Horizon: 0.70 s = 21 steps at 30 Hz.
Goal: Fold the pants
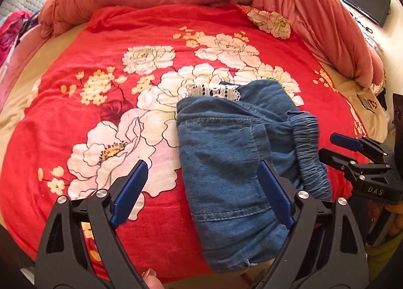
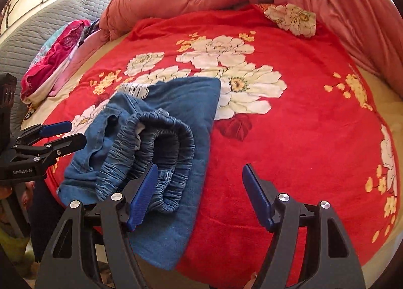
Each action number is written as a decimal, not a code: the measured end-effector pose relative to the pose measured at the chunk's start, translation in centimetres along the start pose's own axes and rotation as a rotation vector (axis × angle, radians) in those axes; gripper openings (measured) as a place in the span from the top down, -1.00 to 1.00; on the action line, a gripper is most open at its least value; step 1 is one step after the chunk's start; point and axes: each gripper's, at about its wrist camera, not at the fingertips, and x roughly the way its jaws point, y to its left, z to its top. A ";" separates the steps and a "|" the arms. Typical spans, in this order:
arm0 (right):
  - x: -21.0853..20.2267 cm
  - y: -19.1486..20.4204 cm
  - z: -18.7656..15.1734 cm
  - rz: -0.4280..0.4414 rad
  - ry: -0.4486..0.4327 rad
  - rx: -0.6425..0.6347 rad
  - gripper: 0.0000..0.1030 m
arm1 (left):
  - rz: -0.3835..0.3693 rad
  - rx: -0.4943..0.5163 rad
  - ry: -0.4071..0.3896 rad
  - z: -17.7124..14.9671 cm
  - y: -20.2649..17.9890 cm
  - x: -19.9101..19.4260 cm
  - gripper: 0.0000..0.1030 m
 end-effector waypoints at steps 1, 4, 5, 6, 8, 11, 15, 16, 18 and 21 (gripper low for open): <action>0.2 0.0 0.0 0.004 0.004 -0.001 -0.32 | -0.001 -0.004 0.006 0.0 0.1 0.3 -0.61; 0.6 0.1 -0.1 0.012 0.010 -0.002 -0.32 | -0.008 -0.012 0.014 -0.1 0.2 0.8 -0.62; 0.7 0.1 0.0 0.015 0.010 -0.003 -0.32 | -0.009 -0.013 0.018 -0.1 0.2 1.0 -0.63; 0.9 0.1 0.0 0.016 0.013 -0.003 -0.32 | -0.012 -0.015 0.023 -0.2 0.3 1.3 -0.63; 1.2 0.1 0.1 0.024 0.017 -0.001 -0.32 | -0.017 -0.020 0.030 -0.2 0.3 1.8 -0.63; 1.7 0.0 0.3 0.046 0.025 0.006 -0.32 | -0.025 -0.030 0.043 -0.5 0.5 2.6 -0.64; 2.3 -0.2 0.4 0.058 0.035 0.016 -0.32 | -0.035 -0.044 0.048 -0.6 0.8 2.9 -0.67; 2.3 -0.2 0.5 0.057 0.034 0.014 -0.32 | -0.036 -0.045 0.049 -0.6 0.8 3.0 -0.67; 2.3 -0.1 0.5 0.055 0.032 0.014 -0.32 | -0.038 -0.047 0.049 -0.6 0.9 3.0 -0.69; 2.3 -0.1 0.5 0.055 0.032 0.016 -0.32 | -0.035 -0.048 0.050 -0.5 0.9 3.1 -0.70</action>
